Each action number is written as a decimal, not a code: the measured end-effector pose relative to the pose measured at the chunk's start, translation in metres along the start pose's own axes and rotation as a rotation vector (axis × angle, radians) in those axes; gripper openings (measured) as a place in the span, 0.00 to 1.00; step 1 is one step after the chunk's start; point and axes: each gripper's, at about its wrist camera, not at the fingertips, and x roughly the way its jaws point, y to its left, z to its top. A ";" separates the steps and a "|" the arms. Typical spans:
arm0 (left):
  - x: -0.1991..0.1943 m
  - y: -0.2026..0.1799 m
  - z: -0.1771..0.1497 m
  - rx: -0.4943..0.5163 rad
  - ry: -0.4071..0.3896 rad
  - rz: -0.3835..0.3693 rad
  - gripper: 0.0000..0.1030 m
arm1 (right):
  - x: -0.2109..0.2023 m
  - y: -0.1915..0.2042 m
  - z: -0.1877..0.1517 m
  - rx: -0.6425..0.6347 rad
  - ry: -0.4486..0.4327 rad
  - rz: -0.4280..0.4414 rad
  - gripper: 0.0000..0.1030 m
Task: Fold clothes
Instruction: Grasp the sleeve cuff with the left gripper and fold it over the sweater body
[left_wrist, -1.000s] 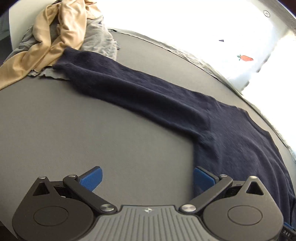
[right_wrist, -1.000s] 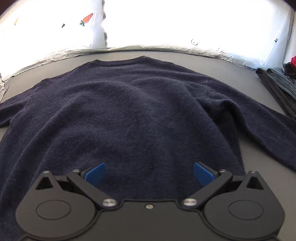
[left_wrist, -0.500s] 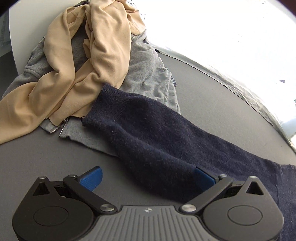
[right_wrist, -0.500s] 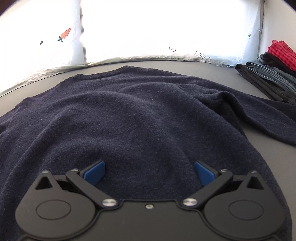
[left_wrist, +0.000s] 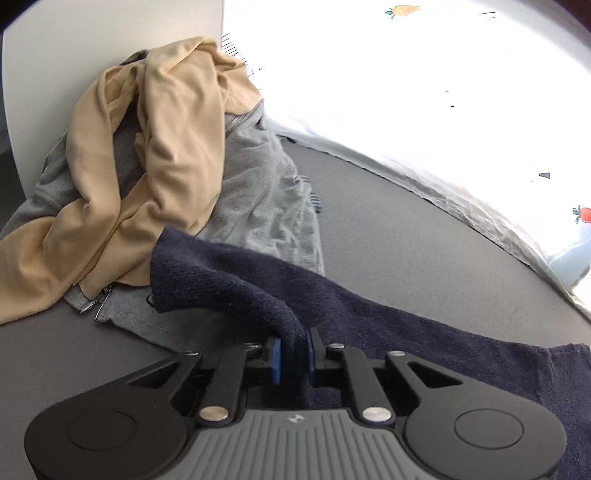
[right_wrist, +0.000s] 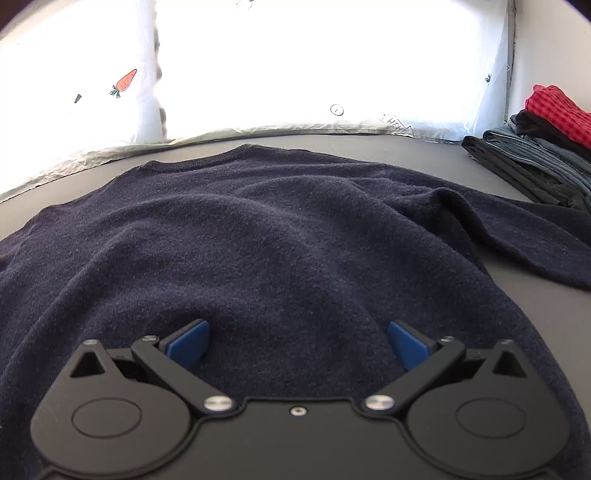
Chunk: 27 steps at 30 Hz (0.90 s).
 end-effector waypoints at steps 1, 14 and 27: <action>-0.010 -0.015 0.001 0.030 -0.015 -0.044 0.13 | 0.000 -0.001 0.000 0.000 -0.001 0.001 1.00; -0.041 -0.199 -0.095 0.459 0.293 -0.649 0.44 | 0.000 -0.001 0.001 -0.001 0.014 0.016 1.00; -0.014 -0.115 -0.078 0.341 0.286 -0.285 0.71 | -0.009 0.001 0.059 0.189 0.119 0.239 0.60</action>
